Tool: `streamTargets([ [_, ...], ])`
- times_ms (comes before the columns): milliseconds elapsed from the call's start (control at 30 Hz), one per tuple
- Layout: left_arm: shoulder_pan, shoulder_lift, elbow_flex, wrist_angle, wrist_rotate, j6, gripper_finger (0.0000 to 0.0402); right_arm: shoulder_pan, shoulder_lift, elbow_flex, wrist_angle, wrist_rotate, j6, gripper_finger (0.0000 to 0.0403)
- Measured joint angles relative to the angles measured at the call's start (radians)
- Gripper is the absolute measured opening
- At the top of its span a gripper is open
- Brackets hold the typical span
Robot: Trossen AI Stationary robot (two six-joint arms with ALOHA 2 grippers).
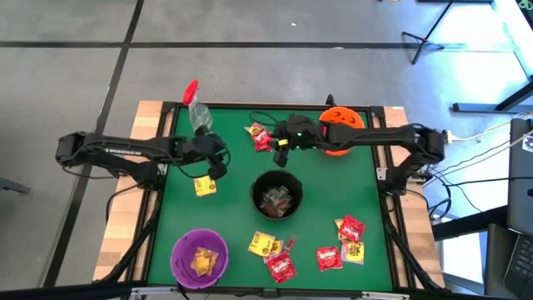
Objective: Sort candy
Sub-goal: Put the red candy into the orange bucket
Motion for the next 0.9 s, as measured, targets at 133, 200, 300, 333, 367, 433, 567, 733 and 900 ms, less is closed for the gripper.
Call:
streamTargets([
  [133,-0.022,-0.114,-0.107,0.082,0.006,-0.055,0.0132,-0.036,0.068,0.04,-0.038,-0.035,-0.002,0.0134],
  [200,-0.033,-0.156,-0.145,0.124,0.005,-0.073,0.0132,-0.054,0.098,0.065,-0.059,-0.046,-0.002,0.0134],
  [300,-0.05,-0.199,-0.189,0.182,0.006,-0.093,0.0132,-0.072,0.136,0.093,-0.083,-0.065,-0.005,0.0134],
  [333,-0.056,-0.204,-0.201,0.212,0.006,-0.097,0.0132,-0.073,0.146,0.101,-0.098,-0.066,-0.005,0.0134],
  [367,-0.062,-0.206,-0.213,0.246,0.005,-0.098,0.0132,-0.078,0.156,0.111,-0.11,-0.066,-0.006,0.0134],
  [433,-0.077,-0.208,-0.238,0.285,0.005,-0.097,0.0131,-0.081,0.175,0.132,-0.133,-0.067,-0.013,0.0134],
  [567,-0.088,-0.207,-0.281,0.35,0.002,-0.102,0.0131,-0.1,0.226,0.151,-0.14,-0.069,-0.027,0.0134],
  [733,-0.092,-0.207,-0.304,0.388,0.002,-0.124,0.0131,-0.144,0.287,0.159,-0.148,-0.124,-0.018,0.0134],
  [900,-0.092,-0.207,-0.304,0.389,0.003,-0.121,0.0131,-0.177,0.336,0.159,-0.141,-0.179,-0.043,0.0157],
])
